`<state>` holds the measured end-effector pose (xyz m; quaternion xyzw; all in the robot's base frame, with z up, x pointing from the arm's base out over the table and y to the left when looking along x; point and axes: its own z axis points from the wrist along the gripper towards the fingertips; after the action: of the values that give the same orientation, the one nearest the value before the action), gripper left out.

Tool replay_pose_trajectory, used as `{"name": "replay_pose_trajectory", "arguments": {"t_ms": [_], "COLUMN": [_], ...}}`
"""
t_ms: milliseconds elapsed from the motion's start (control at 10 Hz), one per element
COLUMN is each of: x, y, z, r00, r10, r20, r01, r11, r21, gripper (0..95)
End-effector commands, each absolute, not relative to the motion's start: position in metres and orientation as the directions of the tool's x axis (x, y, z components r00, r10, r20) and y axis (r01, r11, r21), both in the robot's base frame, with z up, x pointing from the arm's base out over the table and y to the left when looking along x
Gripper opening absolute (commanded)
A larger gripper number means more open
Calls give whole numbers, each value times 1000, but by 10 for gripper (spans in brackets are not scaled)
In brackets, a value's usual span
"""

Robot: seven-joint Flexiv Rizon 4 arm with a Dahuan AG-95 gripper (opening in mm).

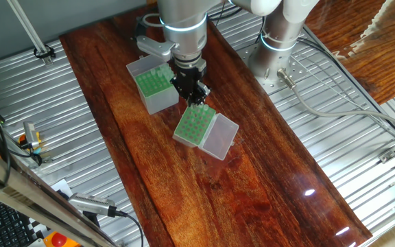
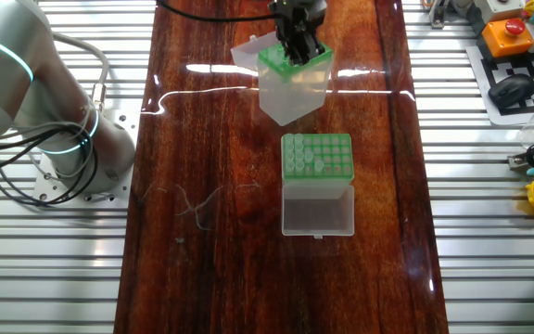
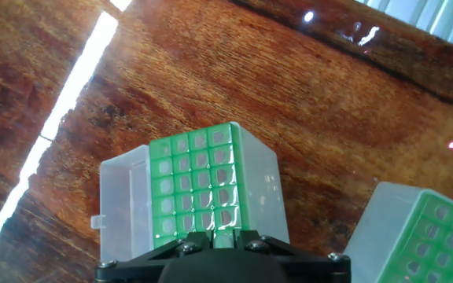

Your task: Transfer all large pipette tips from one holder to another

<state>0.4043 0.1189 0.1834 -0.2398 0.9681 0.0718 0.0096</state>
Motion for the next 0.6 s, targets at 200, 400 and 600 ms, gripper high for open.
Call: {"name": "replay_pose_trajectory", "arguments": {"t_ms": [200,400,600], "x": [406,407,408], "y": [119,118,117], "z": [182,175,173], "r00": [-901,-904,-904], "r10": [-430,-422,-420], "r20": [-63,-69,-72], "r01": [-434,-428,-426], "r11": [885,887,886], "r21": [167,175,183], "gripper": [0,0,0]}}
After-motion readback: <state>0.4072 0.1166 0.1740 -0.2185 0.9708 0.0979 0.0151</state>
